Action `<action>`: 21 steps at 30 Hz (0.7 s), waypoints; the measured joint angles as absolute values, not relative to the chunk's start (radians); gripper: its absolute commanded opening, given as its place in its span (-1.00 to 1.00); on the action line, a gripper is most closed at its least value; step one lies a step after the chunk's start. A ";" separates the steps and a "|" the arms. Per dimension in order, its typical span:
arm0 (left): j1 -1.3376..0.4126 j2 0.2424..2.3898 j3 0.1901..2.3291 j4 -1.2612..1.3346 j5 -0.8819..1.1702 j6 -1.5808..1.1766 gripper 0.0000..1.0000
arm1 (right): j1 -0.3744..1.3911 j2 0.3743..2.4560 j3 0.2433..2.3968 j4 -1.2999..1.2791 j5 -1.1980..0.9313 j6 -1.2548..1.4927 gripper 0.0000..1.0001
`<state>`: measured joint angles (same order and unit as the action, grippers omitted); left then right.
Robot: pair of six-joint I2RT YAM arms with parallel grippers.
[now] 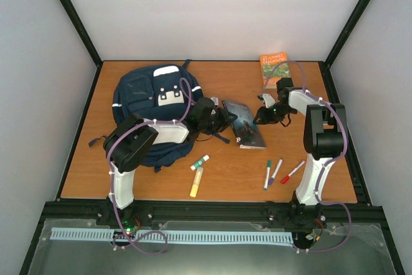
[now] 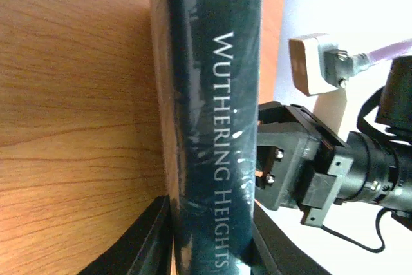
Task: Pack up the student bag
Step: Pick up the book from the center of the board.
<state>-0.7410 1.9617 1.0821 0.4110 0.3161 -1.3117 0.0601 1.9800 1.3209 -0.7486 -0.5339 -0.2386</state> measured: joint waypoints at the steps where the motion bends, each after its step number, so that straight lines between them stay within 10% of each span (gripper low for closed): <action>1: -0.741 1.957 1.082 0.411 0.312 -1.311 -0.60 | 0.060 1.980 1.320 -0.749 -0.536 -0.239 -0.36; 9: -0.733 1.955 1.066 0.389 0.310 -1.301 -0.98 | 0.058 1.969 1.299 -0.732 -0.543 -0.239 -0.31; 21: -0.715 1.694 1.074 0.107 0.397 -0.968 -0.98 | -0.008 1.803 1.265 -0.817 -0.653 -0.278 0.25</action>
<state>-0.7155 1.6943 1.0740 0.1066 0.3965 -0.9676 -0.0078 1.8027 1.2652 -0.8169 -0.6525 -0.2775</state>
